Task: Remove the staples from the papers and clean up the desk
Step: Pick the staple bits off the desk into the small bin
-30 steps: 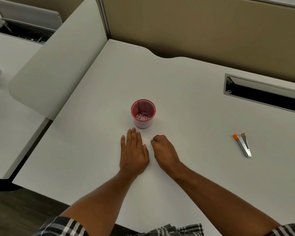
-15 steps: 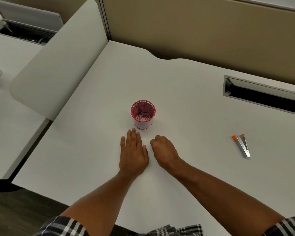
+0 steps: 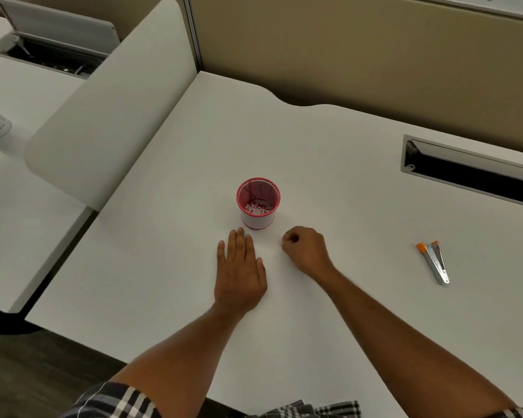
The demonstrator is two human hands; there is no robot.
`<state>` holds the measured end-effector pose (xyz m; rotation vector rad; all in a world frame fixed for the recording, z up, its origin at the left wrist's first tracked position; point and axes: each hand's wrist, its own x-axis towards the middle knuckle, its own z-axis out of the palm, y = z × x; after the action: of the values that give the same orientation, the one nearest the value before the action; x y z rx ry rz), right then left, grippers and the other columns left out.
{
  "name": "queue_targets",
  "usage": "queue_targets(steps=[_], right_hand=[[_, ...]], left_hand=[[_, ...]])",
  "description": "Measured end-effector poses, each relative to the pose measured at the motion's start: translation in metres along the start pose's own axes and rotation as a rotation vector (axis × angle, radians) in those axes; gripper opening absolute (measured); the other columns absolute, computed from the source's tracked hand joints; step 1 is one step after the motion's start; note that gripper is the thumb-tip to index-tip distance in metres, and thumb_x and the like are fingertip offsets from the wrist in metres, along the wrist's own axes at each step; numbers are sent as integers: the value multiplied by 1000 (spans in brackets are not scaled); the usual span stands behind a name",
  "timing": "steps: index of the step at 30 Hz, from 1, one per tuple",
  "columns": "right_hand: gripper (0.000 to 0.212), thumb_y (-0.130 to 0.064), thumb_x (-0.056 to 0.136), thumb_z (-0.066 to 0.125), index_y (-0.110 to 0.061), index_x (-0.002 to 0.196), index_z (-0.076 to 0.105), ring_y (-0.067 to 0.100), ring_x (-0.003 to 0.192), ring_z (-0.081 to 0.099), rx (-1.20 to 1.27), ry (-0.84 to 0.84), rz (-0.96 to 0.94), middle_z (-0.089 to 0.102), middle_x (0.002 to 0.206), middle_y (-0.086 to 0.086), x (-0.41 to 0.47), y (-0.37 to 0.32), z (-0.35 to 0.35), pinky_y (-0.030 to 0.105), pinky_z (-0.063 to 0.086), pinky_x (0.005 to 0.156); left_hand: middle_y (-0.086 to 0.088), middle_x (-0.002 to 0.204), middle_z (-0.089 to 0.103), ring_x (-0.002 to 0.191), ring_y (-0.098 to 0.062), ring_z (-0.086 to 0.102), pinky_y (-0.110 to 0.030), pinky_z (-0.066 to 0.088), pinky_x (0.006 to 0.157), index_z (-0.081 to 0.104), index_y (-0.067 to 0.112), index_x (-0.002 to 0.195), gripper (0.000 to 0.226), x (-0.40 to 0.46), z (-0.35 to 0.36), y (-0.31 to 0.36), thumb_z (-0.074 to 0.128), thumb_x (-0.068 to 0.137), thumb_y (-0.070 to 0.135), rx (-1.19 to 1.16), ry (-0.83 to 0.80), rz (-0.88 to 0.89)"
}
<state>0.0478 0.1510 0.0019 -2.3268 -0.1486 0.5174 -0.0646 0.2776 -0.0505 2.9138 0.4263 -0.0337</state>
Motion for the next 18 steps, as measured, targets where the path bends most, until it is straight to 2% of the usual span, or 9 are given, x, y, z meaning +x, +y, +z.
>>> queue_targets(steps=[2, 4, 7, 10, 13, 15, 18], right_hand=[[10, -5, 79, 64, -10, 77, 72, 19, 69, 60, 375, -28, 173, 69, 74, 5, 2, -10, -16, 29, 50, 65], [13, 3, 80, 64, -7, 75, 70, 21, 67, 55, 653, -67, 218, 63, 69, 8, 2, -27, -34, 30, 51, 67], [14, 5, 81, 64, -7, 78, 70, 19, 69, 58, 738, -82, 113, 65, 71, 8, 4, -61, -56, 29, 54, 74], [12, 0, 81, 65, -9, 85, 72, 15, 74, 65, 577, -59, -65, 70, 82, 4, 5, -91, -64, 24, 57, 72], [9, -7, 85, 66, -13, 88, 71, 11, 83, 65, 271, 24, -222, 70, 90, -1, 10, -111, -58, 18, 54, 69], [10, -6, 86, 64, -13, 90, 71, 14, 86, 64, 91, 47, -288, 71, 93, 1, 15, -116, -51, 16, 50, 67], [23, 1, 88, 57, -10, 99, 73, 20, 98, 65, -71, 12, -308, 71, 106, 7, 20, -115, -46, 21, 52, 77]], left_hand=[[-22, 160, 26, 152, -33, 18, -54, 16, 122, 31, -1, 150, 63, 0, 0, 0, 29, 98, 32, 0, -3, -2], [-21, 160, 26, 152, -33, 18, -54, 16, 122, 31, -1, 151, 63, 0, -1, 1, 29, 98, 32, -2, -1, 0], [-21, 160, 27, 151, -33, 19, -54, 17, 123, 31, -2, 150, 63, 0, 0, 1, 28, 98, 32, -7, 5, 1], [-20, 162, 23, 152, -33, 16, -53, 13, 124, 28, -1, 152, 63, -1, 0, 0, 26, 99, 33, -5, -2, 0], [-19, 163, 20, 153, -32, 12, -53, 11, 124, 26, 1, 153, 64, 0, 0, 0, 22, 99, 35, -9, -8, -1], [-18, 164, 18, 153, -31, 10, -52, 10, 124, 24, 2, 154, 65, 0, 0, 1, 19, 99, 36, -14, -13, -5], [-18, 164, 18, 153, -31, 11, -52, 10, 124, 24, 2, 154, 65, 0, 0, 1, 19, 99, 36, -17, -16, -6]])
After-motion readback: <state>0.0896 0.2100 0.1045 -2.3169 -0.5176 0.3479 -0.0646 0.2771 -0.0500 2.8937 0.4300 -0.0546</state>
